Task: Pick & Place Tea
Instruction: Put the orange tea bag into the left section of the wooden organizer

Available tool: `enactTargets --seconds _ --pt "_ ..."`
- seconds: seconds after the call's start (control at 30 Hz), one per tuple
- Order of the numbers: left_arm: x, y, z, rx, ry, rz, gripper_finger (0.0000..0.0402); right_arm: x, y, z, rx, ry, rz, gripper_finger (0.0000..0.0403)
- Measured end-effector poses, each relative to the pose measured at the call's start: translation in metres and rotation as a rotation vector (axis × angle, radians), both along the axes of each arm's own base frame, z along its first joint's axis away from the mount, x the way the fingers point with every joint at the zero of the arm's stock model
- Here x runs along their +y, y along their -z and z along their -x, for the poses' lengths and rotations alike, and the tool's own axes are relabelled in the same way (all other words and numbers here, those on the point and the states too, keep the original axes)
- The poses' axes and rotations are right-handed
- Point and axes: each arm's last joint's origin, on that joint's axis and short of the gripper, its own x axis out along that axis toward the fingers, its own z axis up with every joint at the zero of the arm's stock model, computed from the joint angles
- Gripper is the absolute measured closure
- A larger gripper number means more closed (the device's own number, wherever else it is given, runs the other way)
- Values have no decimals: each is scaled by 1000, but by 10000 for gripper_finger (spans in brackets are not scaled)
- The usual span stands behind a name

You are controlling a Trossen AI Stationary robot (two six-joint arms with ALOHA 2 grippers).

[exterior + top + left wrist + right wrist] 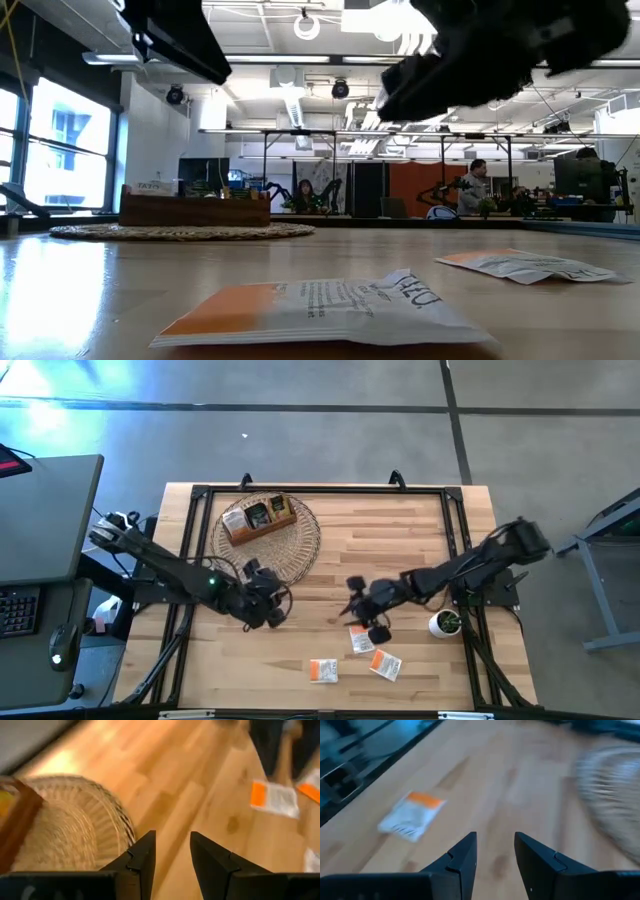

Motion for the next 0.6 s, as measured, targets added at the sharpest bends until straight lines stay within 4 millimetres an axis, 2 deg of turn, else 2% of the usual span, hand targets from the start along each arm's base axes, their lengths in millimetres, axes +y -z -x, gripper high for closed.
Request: enactTargets --seconds 0.13,0.33,0.47,0.6 --pt "5 5 1 22 -81 -133 282 18 23 -14 63 -160 -46 274" --pt "22 3 -5 -7 -180 -140 282 41 30 -43 77 -408 -138 274" --pt "29 2 -11 -16 -181 -89 282 52 29 -62 65 -440 -126 274" --pt "33 2 -14 -15 -167 -38 282 53 43 -72 122 -442 -101 274"
